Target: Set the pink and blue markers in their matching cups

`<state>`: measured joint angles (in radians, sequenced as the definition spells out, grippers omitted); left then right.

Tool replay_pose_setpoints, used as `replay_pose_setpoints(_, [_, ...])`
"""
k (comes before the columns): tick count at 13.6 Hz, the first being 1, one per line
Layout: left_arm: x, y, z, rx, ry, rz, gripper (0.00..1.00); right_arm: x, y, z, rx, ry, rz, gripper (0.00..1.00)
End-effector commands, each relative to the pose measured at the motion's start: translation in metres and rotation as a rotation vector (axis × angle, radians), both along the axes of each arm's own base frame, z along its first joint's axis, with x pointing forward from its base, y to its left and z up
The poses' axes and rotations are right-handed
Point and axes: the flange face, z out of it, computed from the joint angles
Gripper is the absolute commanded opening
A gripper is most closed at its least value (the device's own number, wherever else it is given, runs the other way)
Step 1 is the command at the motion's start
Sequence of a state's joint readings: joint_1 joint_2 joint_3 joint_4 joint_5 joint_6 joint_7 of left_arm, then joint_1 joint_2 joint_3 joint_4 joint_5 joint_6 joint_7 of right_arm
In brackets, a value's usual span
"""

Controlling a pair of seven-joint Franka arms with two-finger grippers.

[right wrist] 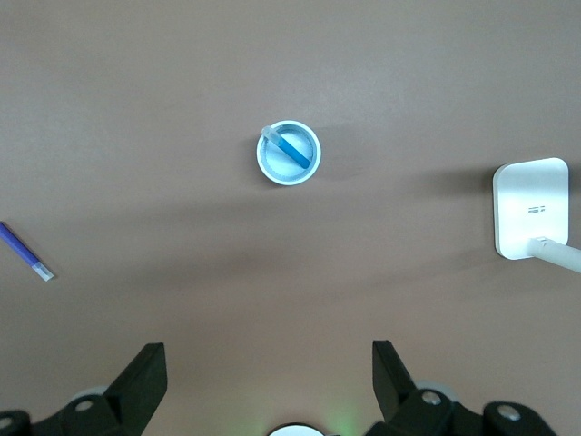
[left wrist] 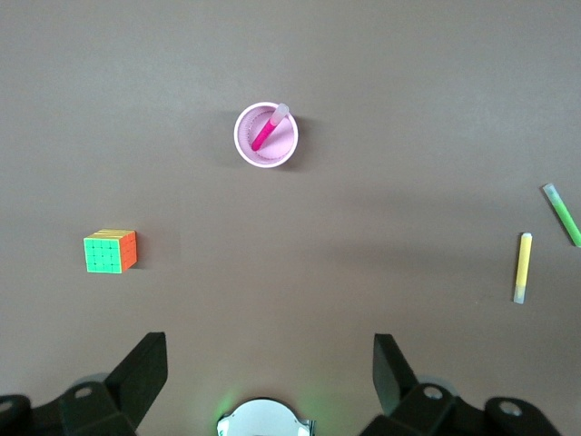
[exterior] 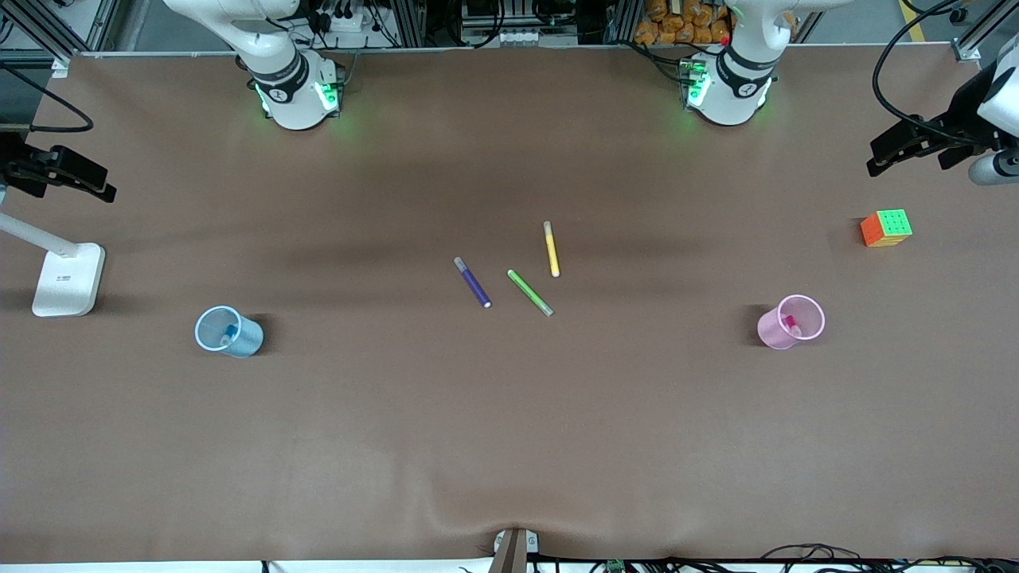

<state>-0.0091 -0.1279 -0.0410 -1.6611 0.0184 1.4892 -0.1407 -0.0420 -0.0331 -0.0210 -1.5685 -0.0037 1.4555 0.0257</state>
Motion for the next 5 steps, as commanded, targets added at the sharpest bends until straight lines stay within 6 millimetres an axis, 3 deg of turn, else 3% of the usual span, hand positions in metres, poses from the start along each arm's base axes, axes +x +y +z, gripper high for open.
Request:
replay_pose_setpoints(1, [-0.0005,-0.0003,0.0065,0.022,0.006,-0.017,1.0,-0.0039,-0.0063,0.0004,0.019,0.002,-0.019,1.0])
replay_pose_setpoints(5, [0.0005,-0.0003,0.0042,0.022,0.011,-0.017,1.0,-0.0042,-0.0055,-0.0005,0.019,0.006,-0.015,1.0])
